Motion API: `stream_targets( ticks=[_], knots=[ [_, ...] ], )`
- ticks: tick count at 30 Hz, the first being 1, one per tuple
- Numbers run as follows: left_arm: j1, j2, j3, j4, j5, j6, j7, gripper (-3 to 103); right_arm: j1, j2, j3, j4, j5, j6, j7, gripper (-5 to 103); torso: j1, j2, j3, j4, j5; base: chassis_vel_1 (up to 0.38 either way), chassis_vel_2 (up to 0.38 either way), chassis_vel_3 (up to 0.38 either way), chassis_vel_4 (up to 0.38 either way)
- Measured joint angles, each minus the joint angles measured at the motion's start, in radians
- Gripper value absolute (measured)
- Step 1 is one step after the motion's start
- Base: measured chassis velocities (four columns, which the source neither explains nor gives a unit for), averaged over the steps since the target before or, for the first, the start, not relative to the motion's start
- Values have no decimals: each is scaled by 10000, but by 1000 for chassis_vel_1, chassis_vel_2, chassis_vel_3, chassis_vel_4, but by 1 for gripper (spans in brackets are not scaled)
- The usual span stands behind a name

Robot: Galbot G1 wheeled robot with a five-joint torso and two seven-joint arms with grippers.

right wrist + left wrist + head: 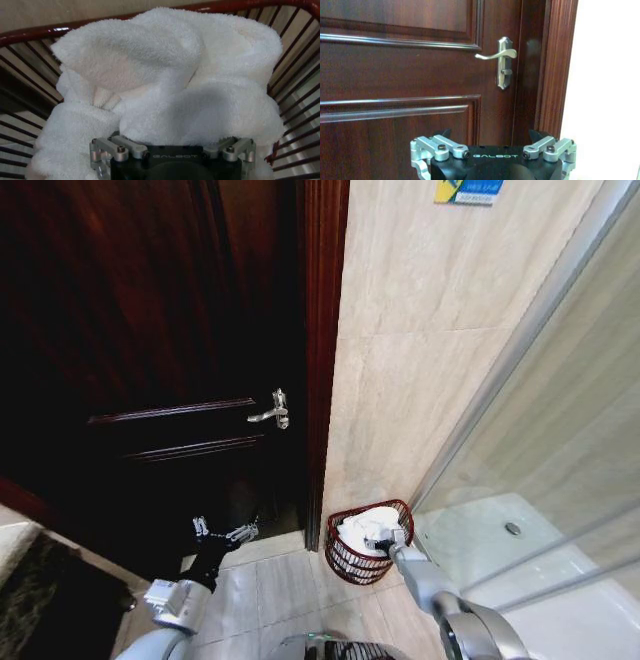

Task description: Discard the used towel into the hamper.

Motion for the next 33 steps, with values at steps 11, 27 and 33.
stream_targets(
  ticks=[11,27,33],
  knots=[
    [0,0,0,0,0,0,0,100,-617,-310,89,1271,503,-504,-466,100,-247,-551,-302,-2,-2,0,0,0,0],
    [0,-1,0,0,0,0,0,100,-4060,-2111,-563,9219,2492,-2997,310,100,-471,-1058,-581,0,3,0,0,0,0],
    [0,2,0,0,0,0,0,100,-4370,-2479,-456,10041,2556,-2612,267,100,-461,-1031,-564,-3,2,0,0,0,0]
  ],
)
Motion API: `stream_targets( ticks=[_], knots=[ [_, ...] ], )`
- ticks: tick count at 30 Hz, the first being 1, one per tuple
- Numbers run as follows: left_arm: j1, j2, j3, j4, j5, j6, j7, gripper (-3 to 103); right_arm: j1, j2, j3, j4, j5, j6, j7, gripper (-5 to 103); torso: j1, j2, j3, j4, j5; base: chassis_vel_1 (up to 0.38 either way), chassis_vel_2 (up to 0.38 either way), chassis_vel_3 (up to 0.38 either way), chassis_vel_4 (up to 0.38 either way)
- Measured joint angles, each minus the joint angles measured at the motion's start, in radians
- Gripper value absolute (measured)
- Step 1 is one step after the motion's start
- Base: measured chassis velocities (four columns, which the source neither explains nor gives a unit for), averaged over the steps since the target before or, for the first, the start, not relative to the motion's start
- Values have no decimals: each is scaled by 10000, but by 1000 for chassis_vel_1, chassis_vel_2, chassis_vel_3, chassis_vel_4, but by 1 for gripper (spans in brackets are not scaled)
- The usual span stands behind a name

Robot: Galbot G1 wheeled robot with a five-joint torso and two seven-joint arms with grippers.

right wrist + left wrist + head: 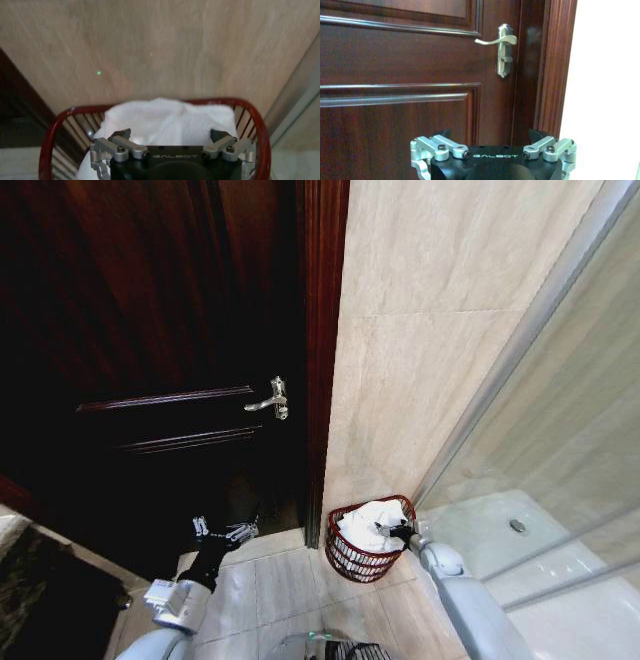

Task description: Discard the used towel into the hamper.

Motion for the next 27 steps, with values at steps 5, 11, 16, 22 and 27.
stream_targets(
  ticks=[5,11,16,22,27],
  knots=[
    [0,-1,0,0,0,0,0,100,843,383,-133,-1501,19,325,-179,100,14,21,14,4,5,0,0,0,0],
    [0,-2,0,0,0,0,0,100,1993,1419,-437,-3530,-24,836,-329,100,25,49,28,4,-1,0,0,0,0],
    [0,-2,0,0,0,0,0,100,2967,2189,-351,-5485,-148,1559,-530,100,31,64,35,2,-7,0,0,0,0],
    [0,-2,0,0,0,0,0,100,4002,2798,-99,-8003,-488,2080,-508,100,39,79,42,4,-4,0,0,0,0],
    [0,-2,0,0,0,0,0,100,4182,2877,28,-8832,-571,2088,-451,100,41,89,46,4,-3,0,0,0,0]
  ],
)
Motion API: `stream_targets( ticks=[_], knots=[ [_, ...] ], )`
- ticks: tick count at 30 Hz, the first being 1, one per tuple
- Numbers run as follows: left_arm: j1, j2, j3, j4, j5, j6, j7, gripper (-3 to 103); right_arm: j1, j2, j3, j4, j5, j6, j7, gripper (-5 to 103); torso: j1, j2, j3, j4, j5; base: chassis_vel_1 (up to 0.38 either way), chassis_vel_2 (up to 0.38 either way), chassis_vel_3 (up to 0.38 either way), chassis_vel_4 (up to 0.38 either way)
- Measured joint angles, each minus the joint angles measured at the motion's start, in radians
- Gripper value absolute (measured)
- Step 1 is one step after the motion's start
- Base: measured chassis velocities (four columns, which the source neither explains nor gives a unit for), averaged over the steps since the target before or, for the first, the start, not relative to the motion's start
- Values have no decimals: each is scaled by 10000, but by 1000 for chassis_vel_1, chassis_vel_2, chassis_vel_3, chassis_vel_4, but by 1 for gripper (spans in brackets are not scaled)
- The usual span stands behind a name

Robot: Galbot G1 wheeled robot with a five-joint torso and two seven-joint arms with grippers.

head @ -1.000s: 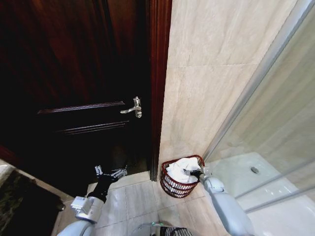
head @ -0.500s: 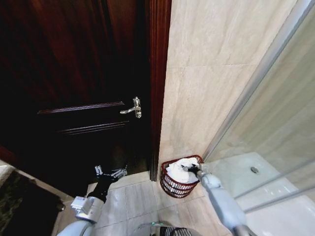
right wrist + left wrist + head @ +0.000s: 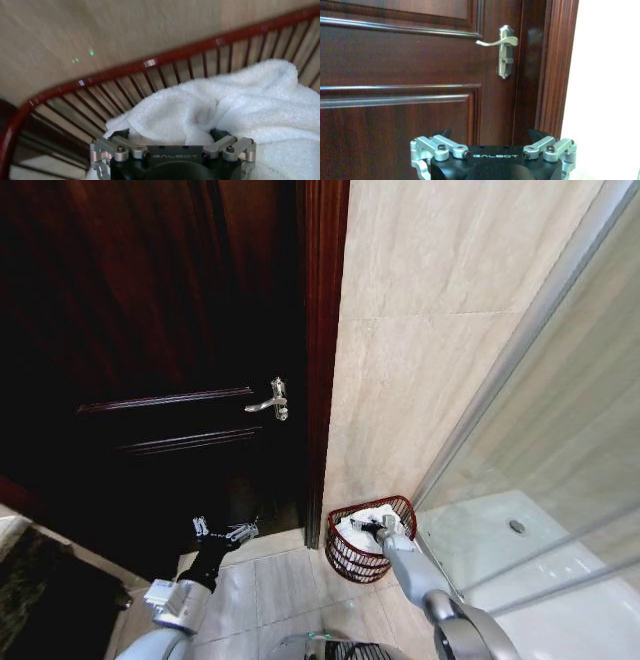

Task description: Discard the used towel into the hamper.

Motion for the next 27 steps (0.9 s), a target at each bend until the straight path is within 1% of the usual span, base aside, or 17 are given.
stream_targets(
  ticks=[2,4,7,8,9,10,12,13,15,16,18,19,21,22,23,26,27],
  knots=[
    [0,0,0,0,0,0,0,100,134,-12,128,-547,-102,2,41,100,2,4,3,0,0,0,0,0,0],
    [0,0,0,0,0,0,0,100,151,-23,152,-604,-87,-16,59,100,2,6,4,0,0,0,0,0,0],
    [0,0,0,0,0,0,0,100,190,-212,230,-477,665,-620,150,100,6,10,9,1,3,0,0,0,0],
    [0,0,0,0,0,0,0,100,190,-212,230,-477,665,-620,150,100,6,10,9,1,3,0,0,0,0],
    [0,0,0,0,0,0,0,100,144,-294,212,-297,820,-794,157,100,8,10,11,1,5,0,0,0,0],
    [0,0,0,0,0,0,0,100,-84,-499,117,397,1169,-1241,173,100,10,10,13,0,6,0,0,0,0],
    [0,1,0,0,0,0,0,100,-297,-661,36,1010,1390,-1547,176,100,10,11,14,-3,5,0,0,0,0],
    [0,1,0,0,0,0,0,100,-297,-661,36,1010,1390,-1547,176,100,10,11,14,-3,5,0,0,0,0],
    [0,-1,0,0,0,0,0,100,-949,-1081,-128,2905,1822,-2375,391,100,11,14,15,-3,7,0,0,0,0],
    [0,-1,0,0,0,0,0,100,-949,-1081,-128,2905,1822,-2375,391,100,11,14,15,-3,7,0,0,0,0],
    [0,0,0,0,0,0,-1,100,-1877,-1635,-352,4836,2148,-3044,707,100,11,19,15,-2,8,0,0,0,0],
    [0,0,0,0,0,0,-1,100,-2364,-1898,-460,5769,2361,-3315,901,100,11,19,15,-6,7,0,0,0,0],
    [0,3,0,0,0,0,-1,100,-2564,-1999,-489,6157,2457,-3422,978,100,11,19,15,-7,7,0,0,0,0],
    [0,2,0,0,0,0,0,100,-3100,-2255,-534,7252,2701,-3673,1220,100,11,21,15,-6,5,0,0,0,0],
    [0,2,0,0,0,0,0,100,-3100,-2255,-534,7252,2701,-3673,1220,100,11,21,15,-6,5,0,0,0,0],
    [-1,1,0,0,0,0,0,100,-4428,-2747,-477,9495,2889,-3823,1639,100,11,24,15,-1,6,0,0,0,0],
    [-1,1,0,0,0,0,0,100,-4428,-2747,-477,9495,2889,-3823,1639,100,11,24,15,-1,6,0,0,0,0]
  ],
)
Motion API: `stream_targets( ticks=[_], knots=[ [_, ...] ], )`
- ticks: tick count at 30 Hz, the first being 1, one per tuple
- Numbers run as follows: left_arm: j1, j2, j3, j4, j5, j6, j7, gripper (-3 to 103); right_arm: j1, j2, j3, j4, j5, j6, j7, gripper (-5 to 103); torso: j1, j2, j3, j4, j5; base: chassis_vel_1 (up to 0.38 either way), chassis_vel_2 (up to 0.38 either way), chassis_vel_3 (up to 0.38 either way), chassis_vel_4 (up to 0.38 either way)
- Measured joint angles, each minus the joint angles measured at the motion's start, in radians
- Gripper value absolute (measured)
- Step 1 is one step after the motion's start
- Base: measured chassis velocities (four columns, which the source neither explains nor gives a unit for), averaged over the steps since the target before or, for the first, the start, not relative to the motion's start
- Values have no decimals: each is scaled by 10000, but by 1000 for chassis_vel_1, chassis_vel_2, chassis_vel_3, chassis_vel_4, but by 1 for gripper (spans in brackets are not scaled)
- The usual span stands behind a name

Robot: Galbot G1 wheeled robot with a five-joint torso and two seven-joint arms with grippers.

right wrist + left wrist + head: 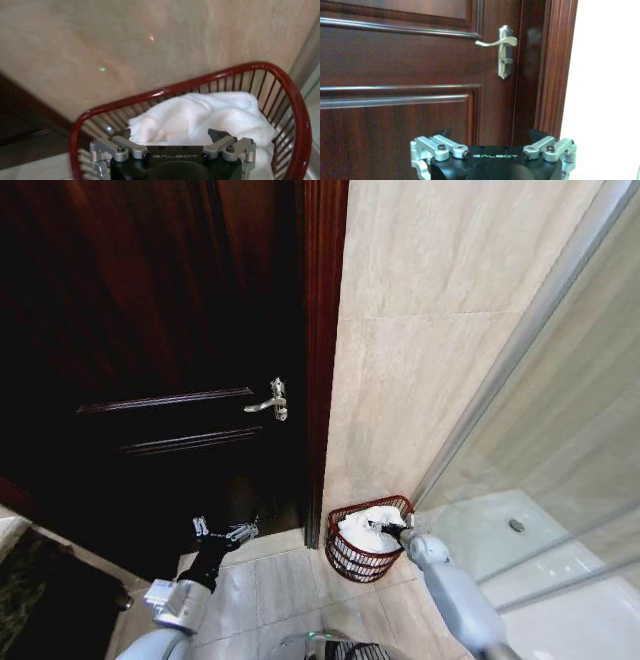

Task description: Discard the used towel into the hamper.

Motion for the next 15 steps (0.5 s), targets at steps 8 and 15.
stream_targets(
  ticks=[8,15],
  knots=[
    [0,0,0,0,0,0,0,100,-2285,-207,957,3135,-298,683,345,100,2,3,2,0,-3,0,0,0,0],
    [1,0,0,0,0,0,0,100,-5082,1063,2158,6589,-2892,2648,490,100,2,6,2,0,-5,0,0,0,0]
  ],
)
